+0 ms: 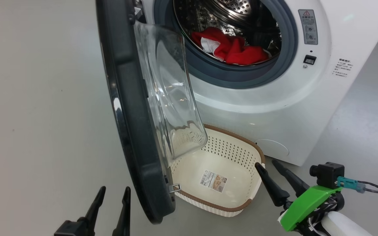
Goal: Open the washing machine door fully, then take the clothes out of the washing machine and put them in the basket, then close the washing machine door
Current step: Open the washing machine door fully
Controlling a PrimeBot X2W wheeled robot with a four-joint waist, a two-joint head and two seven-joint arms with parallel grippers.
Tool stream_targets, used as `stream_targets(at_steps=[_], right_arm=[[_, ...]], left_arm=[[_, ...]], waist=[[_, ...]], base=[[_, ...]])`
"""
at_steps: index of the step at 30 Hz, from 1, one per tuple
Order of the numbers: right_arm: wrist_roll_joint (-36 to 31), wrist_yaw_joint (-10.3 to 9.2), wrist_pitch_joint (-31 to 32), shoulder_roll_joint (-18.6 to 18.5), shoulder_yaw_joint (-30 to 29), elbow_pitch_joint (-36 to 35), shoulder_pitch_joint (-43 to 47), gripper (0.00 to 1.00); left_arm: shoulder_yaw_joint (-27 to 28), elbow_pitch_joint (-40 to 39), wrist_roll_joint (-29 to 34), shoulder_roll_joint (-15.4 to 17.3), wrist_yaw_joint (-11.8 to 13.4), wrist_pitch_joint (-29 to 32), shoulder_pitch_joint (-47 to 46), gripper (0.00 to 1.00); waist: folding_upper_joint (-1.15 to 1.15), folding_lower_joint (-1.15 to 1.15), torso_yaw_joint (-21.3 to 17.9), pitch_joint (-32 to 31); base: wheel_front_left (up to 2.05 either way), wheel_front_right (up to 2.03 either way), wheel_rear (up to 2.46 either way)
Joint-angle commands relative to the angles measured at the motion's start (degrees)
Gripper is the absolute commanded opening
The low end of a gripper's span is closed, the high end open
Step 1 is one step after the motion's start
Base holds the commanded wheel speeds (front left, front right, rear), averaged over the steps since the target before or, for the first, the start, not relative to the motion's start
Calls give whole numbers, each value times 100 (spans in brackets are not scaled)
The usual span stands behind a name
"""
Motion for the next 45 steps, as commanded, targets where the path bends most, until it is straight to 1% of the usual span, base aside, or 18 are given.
stream_targets(at_steps=[1,7,14,16,17,18,24,27,37,44,45], right_arm=[[-358,44,-68,66,-202,-103,148,100],[-1677,44,-68,361,-1062,-258,601,100],[-2823,44,-68,714,-1894,-640,1013,100],[-3113,44,-69,845,-2146,-792,1125,100],[-3368,44,-69,954,-2343,-935,1240,100],[-3368,44,-69,954,-2343,-935,1240,100],[-3862,44,-69,1197,-2866,-1364,1490,100],[-4039,44,-69,1272,-2989,-1517,1587,100],[-4204,44,-69,1393,-3166,-1419,1780,100],[-4231,44,-69,1435,-3179,-1391,1788,100],[-4232,44,-69,1439,-3177,-1389,1789,100]], left_arm=[[224,-118,33,43,-47,-69,-202,100],[255,-120,56,43,-55,-69,-202,100],[286,-128,61,43,-56,-69,-207,100],[290,-126,62,43,-60,-69,-206,100],[287,-125,61,43,-62,-69,-204,100],[287,-125,61,43,-62,-69,-204,100],[275,-167,63,43,-46,-69,-195,100],[267,-185,67,43,-40,-69,-180,100],[213,-155,32,43,-25,-69,-174,100],[234,-192,29,43,-27,-69,-166,100],[243,-208,17,43,-31,-69,-165,87]], waist=[[0,0,-19,-3],[0,0,-45,-8],[0,0,-50,5],[0,0,-48,2],[0,0,-43,-2],[0,0,-43,-2],[0,0,-29,-9],[0,0,-26,-20],[0,0,0,-19],[0,0,-21,-44],[0,0,-22,-51]], base=[[0,0,0],[0,0,0],[0,0,0],[0,0,0],[0,0,0],[0,0,0],[0,0,0],[0,0,0],[0,0,0],[0,0,0],[0,0,0]])
